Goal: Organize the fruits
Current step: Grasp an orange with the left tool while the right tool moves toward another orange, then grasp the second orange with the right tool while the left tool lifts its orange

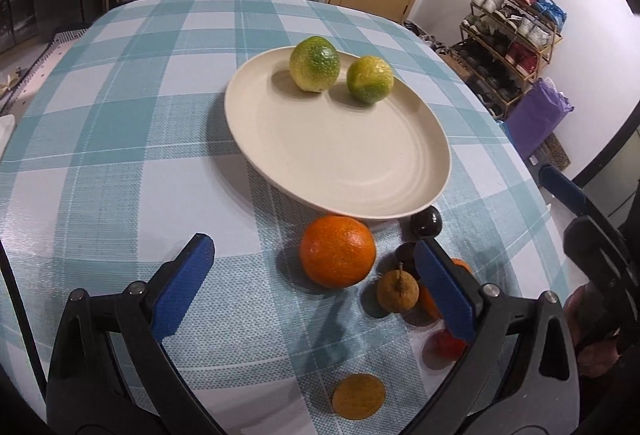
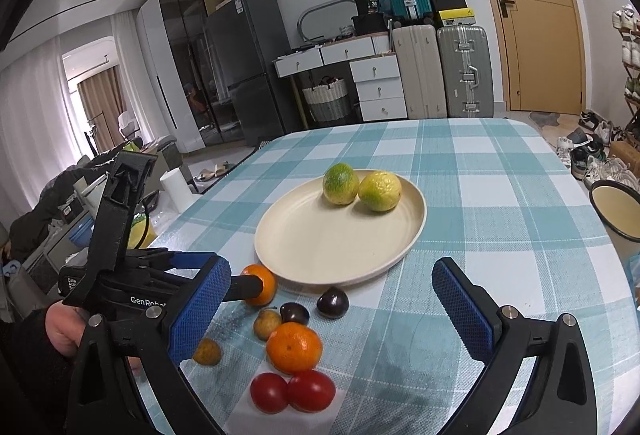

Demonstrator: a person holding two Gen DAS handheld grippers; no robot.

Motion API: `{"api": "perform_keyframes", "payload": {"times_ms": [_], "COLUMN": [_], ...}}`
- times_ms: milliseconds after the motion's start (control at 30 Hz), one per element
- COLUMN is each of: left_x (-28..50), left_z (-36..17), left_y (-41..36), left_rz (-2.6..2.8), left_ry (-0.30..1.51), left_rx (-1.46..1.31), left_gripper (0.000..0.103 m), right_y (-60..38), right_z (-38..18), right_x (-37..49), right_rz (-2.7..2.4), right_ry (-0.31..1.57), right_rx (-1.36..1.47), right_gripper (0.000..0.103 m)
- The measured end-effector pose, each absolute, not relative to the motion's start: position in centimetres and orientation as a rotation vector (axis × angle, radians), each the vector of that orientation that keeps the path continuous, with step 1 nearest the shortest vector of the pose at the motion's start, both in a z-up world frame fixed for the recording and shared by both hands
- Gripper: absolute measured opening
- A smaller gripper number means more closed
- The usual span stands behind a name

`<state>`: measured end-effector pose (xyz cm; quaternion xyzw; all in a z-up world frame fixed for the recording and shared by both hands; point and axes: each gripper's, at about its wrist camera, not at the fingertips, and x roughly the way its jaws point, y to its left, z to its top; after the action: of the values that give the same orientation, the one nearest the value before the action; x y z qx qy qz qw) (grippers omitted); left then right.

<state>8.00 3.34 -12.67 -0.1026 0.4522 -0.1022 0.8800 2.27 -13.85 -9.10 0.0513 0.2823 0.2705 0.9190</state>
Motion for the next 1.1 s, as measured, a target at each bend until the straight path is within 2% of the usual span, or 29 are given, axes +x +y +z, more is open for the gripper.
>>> {"api": "perform_keyframes", "payload": {"times_ms": [233,367,433,500,800,1100], "left_x": [8.2,8.6,8.7,8.8,8.3,7.2], "left_z": [-13.2,-13.7,-13.8,-14.0,-14.0,-13.1], "left_y": [3.6,3.8,3.8,3.9,4.5,5.7], "left_rz": [-0.257,-0.301,-0.315,-0.341,-0.355,-0.350], "left_ry": [0.957,0.981,0.979,0.984,0.977,0.950], "left_rx": [-0.261,-0.307,-0.314,-0.330,-0.361,-0.370], "left_gripper": [0.081,0.063,0.058,0.036,0.036,0.036], "right_y": [-13.9,-14.0,-14.0,-14.0,-13.9,-12.4], "right_z": [-9.4,-9.5,-9.6,-9.6,-10.0,-11.9], "right_x": [2.4,2.5,2.5,2.4,2.3,3.3], "right_rz": [0.558,0.556,0.557,0.559,0.590,0.636], "right_ry": [0.591,0.594,0.597,0.600,0.618,0.748], "right_rx": [0.113,0.119,0.122,0.124,0.137,0.122], "right_gripper": [0.103,0.103,0.103,0.103,0.103,0.103]}}
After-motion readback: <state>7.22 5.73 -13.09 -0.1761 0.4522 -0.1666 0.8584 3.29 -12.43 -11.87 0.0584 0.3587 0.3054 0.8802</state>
